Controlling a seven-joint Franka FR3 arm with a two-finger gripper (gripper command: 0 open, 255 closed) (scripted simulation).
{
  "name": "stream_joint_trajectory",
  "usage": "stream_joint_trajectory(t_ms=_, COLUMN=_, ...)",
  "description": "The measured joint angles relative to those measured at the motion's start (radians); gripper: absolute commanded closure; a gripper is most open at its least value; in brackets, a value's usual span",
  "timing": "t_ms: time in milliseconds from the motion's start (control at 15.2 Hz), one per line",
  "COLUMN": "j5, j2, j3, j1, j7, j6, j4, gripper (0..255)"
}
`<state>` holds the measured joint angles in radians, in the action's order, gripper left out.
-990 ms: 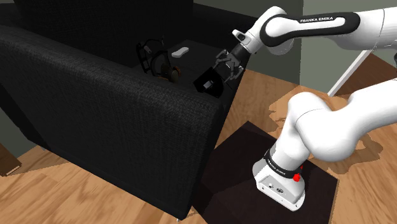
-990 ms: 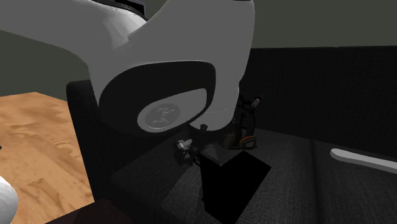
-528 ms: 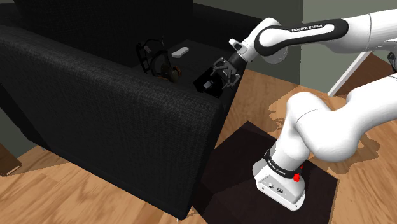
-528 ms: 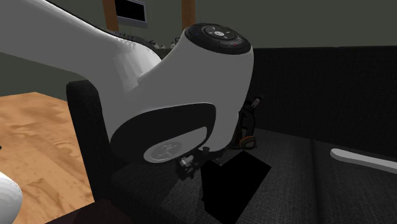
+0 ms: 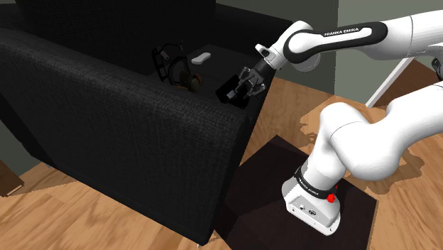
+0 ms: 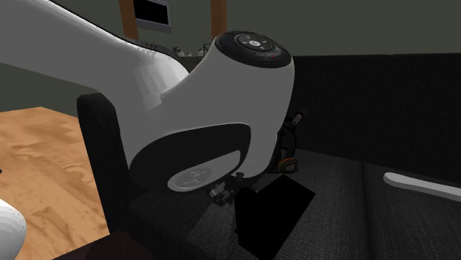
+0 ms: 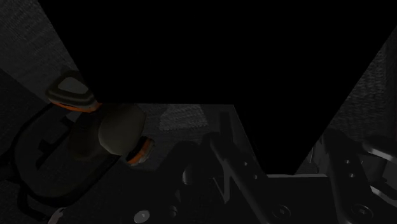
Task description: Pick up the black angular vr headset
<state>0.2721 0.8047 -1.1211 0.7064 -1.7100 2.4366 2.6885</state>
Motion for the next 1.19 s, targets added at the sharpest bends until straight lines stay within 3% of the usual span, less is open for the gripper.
stream_joint_trajectory(t_ms=264, j5=0.000, j2=0.004, j3=0.006, j1=-0.006, j7=0.002, j6=-0.008, j4=-0.001, gripper=255)
stream_joint_trajectory(t_ms=1188, j5=-0.036, j2=0.072, j3=0.156, j1=-0.052, j7=0.072, j6=-0.192, j4=-0.101, gripper=255)
